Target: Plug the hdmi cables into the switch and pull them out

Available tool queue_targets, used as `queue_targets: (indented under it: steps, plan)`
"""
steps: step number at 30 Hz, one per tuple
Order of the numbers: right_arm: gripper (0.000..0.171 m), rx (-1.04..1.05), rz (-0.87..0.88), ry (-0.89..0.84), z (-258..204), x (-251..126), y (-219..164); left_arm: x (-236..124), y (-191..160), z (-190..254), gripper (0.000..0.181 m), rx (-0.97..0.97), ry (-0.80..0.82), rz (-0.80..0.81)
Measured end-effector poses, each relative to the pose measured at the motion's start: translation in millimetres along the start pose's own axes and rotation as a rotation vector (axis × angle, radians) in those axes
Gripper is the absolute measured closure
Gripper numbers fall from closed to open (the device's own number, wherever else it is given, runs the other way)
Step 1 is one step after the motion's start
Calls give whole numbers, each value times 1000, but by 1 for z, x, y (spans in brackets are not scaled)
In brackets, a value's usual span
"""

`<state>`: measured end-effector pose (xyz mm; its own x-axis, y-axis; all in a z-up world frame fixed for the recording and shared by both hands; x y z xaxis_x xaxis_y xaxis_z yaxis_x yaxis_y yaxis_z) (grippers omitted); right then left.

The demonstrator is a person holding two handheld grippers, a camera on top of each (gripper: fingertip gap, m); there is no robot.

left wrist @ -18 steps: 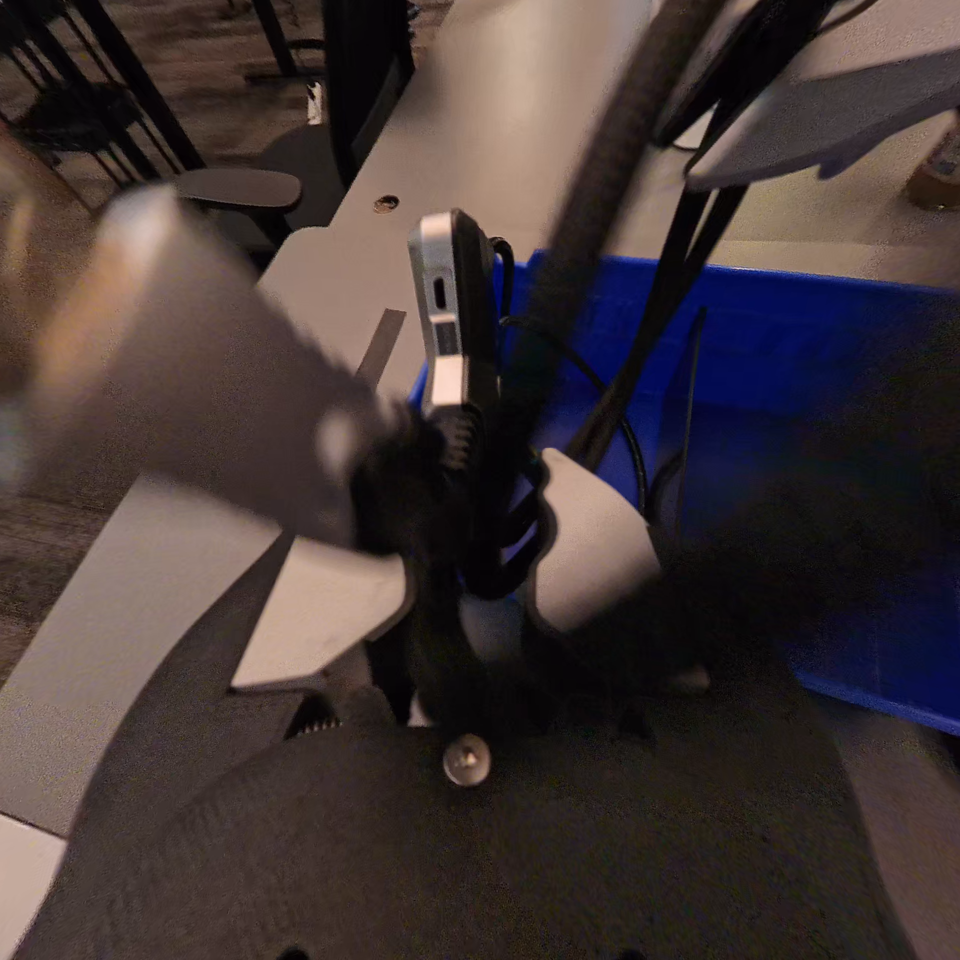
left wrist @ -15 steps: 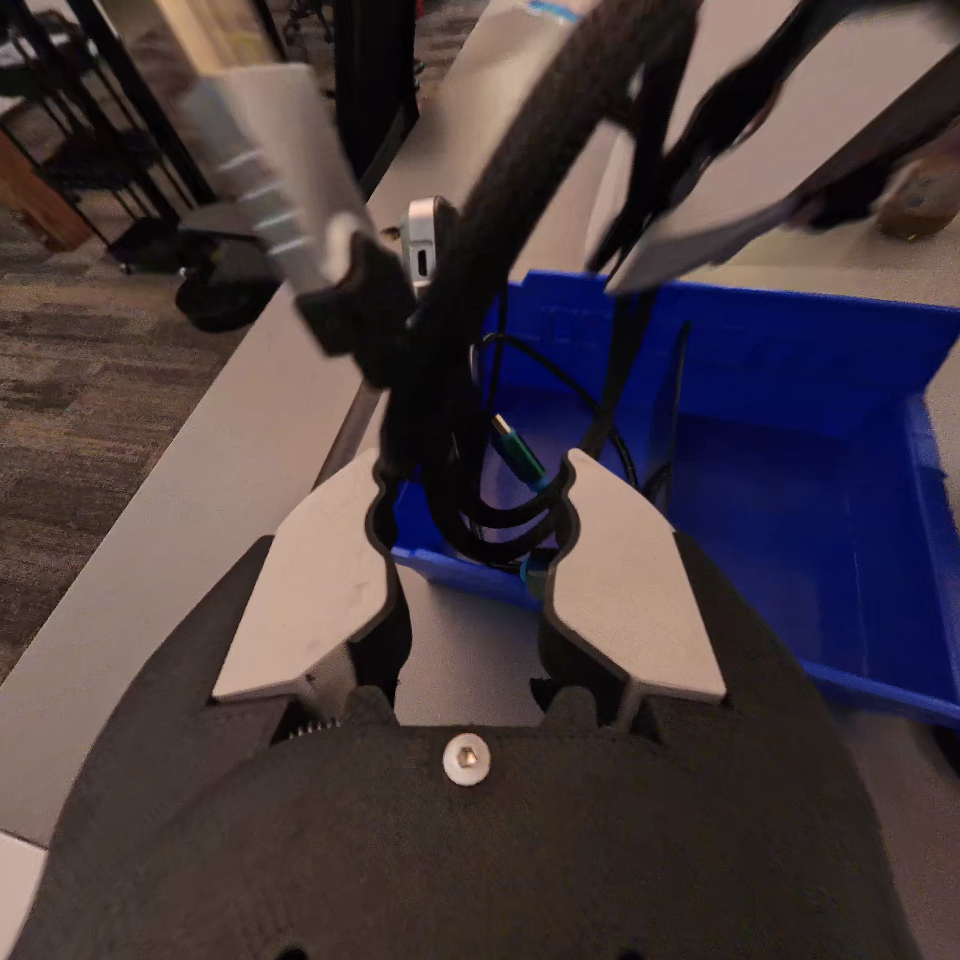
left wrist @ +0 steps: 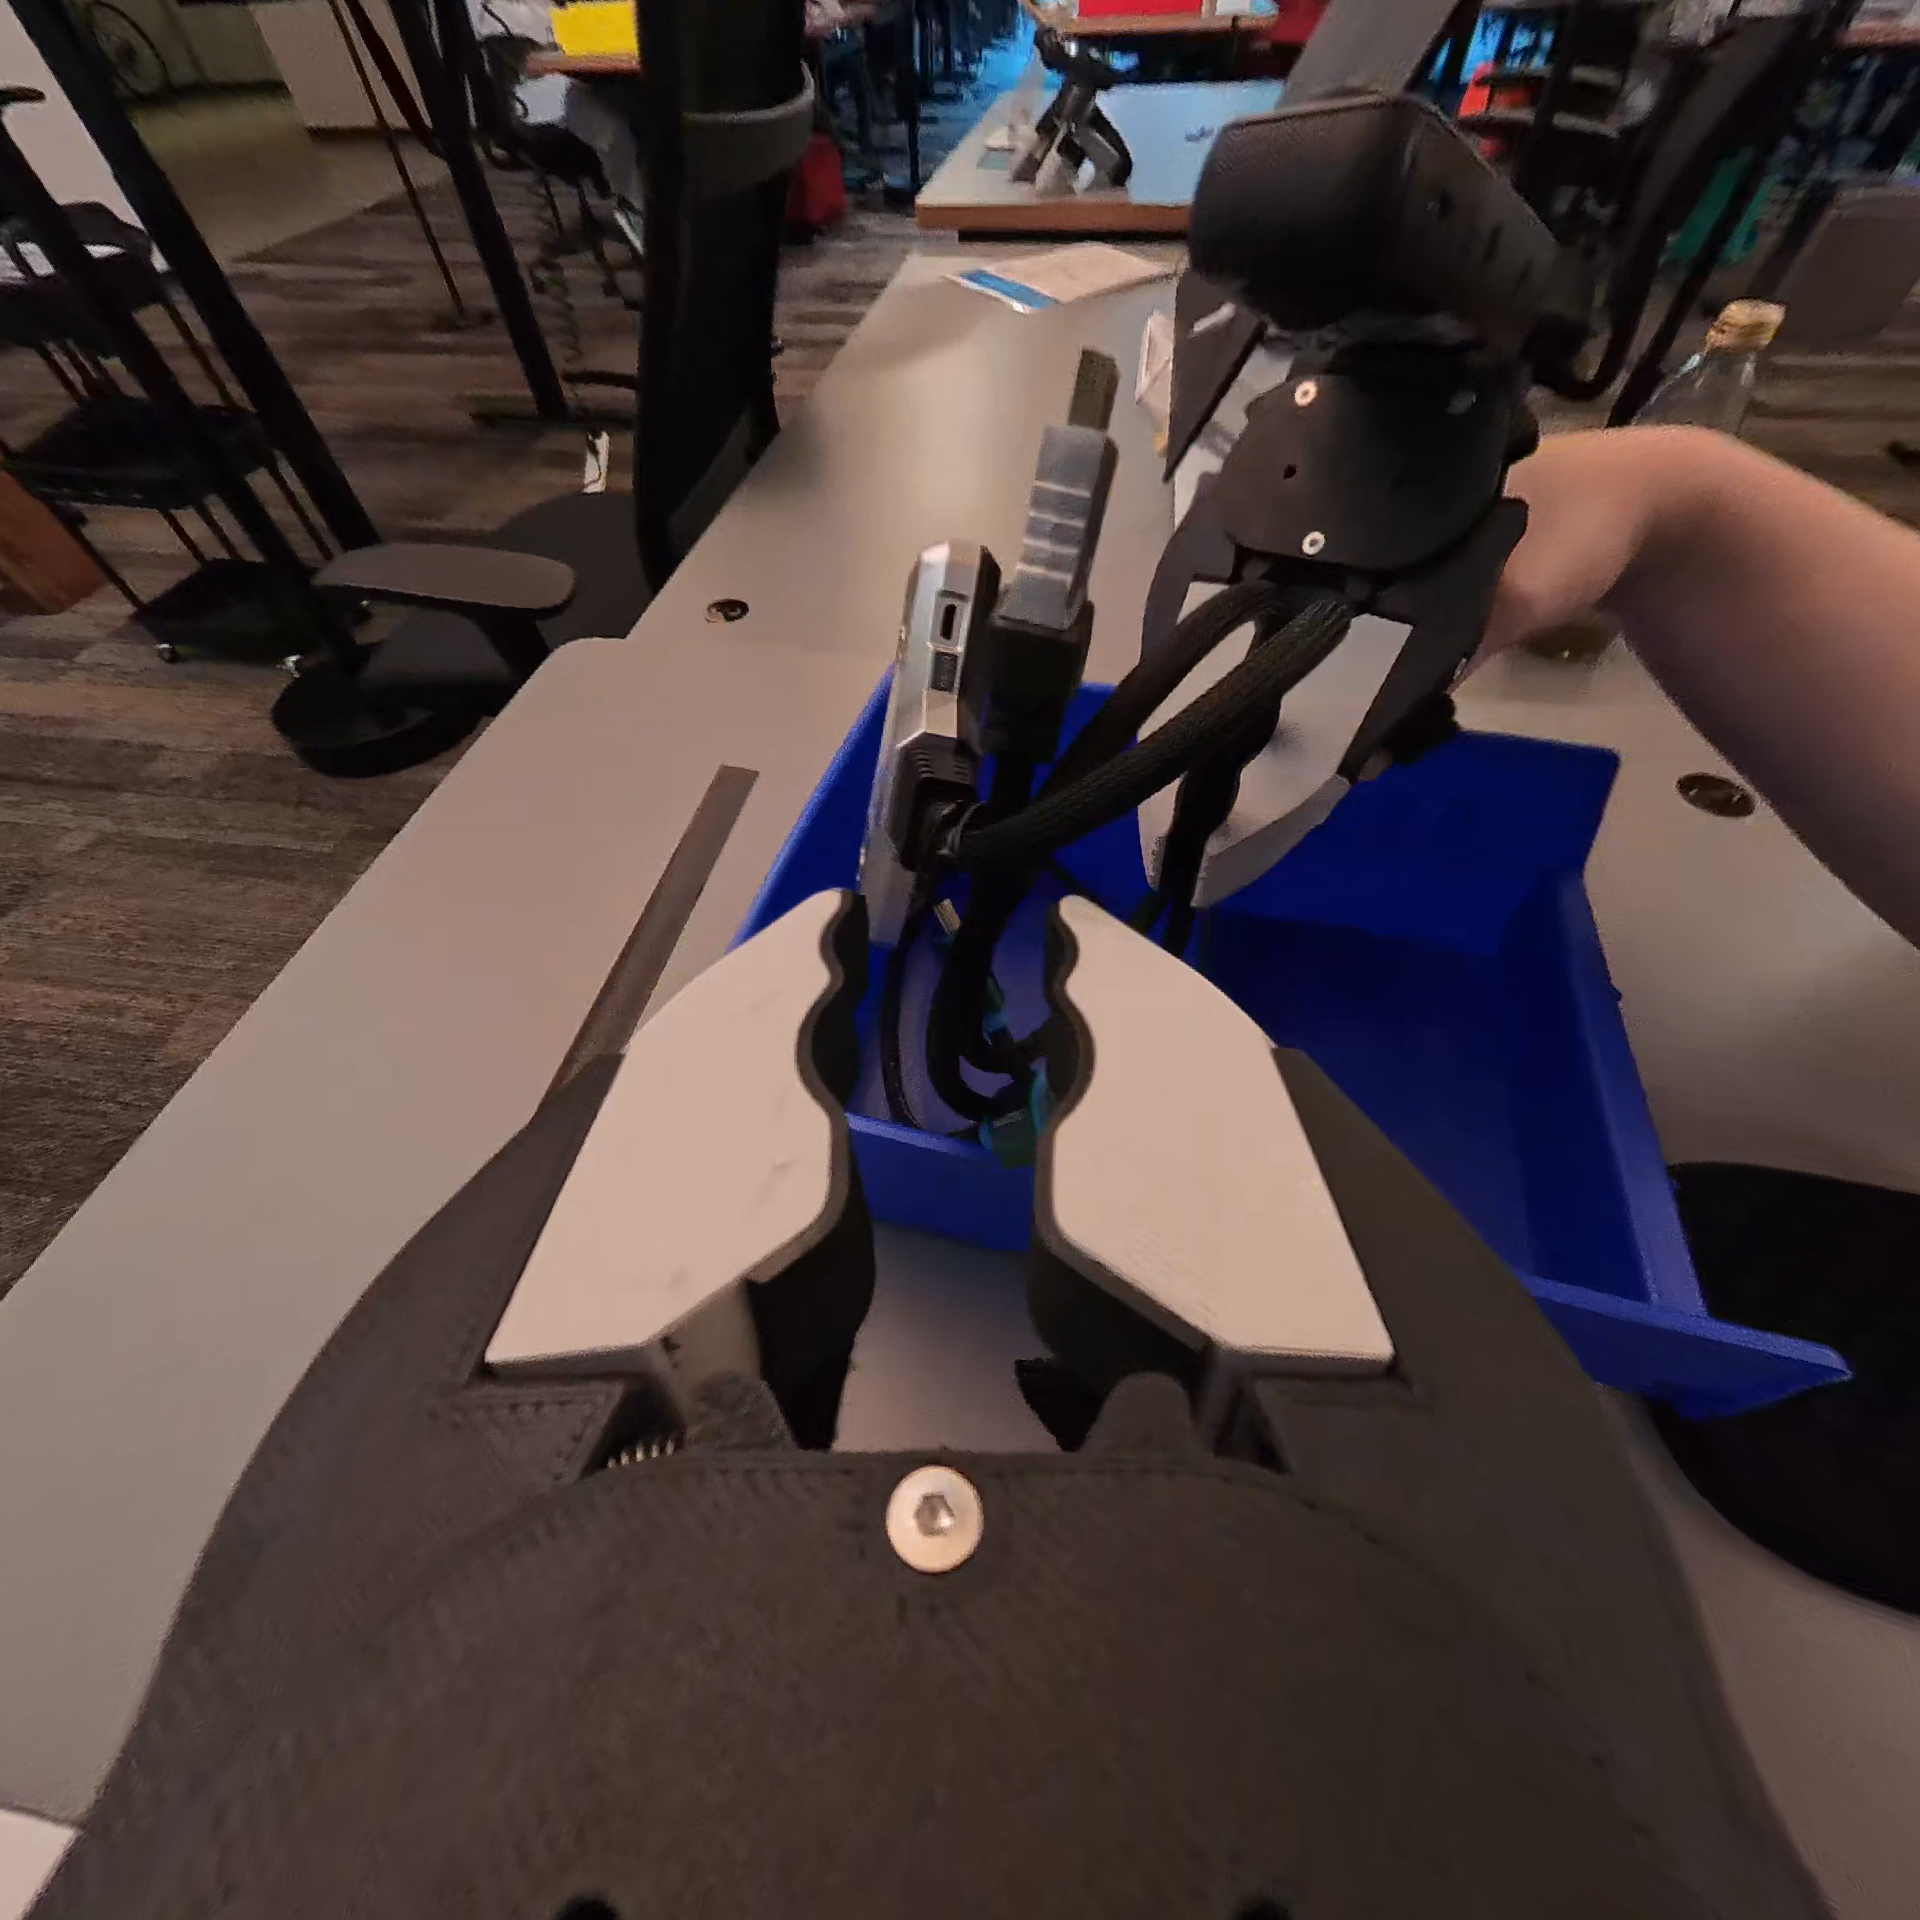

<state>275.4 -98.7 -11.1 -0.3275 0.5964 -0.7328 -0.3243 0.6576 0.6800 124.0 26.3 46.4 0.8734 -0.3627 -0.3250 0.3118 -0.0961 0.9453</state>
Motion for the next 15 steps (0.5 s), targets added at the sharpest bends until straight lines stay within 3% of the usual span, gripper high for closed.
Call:
queue_targets:
  steps: [3,5,10,15]
  plan:
    - [159,-78,-34,-77,3,11,1,12,-3,6,151,41,-3,-72]
    - [159,-75,-54,-47,1,16,-3,18,-5,6,162,74,27,-117]
    - [158,-70,-44,-9,-9,10,-4,19,-6,8,162,42,16,-122]
    - [139,-81,61,-13,-20,3,-1,11,-18,3,135,3,27,-170]
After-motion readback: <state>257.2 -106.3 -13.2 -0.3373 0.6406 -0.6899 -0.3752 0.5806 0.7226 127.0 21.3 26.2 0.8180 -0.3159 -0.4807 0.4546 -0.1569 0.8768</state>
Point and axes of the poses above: each gripper's, where its closed fingertips meet, x out along the fingers, y out of its top, z = x × y across the jaws, the point moved 7 cm from there along -x, back along the fingers, and after that the axes turned 10 degrees about -y, right-handed, at the moved point
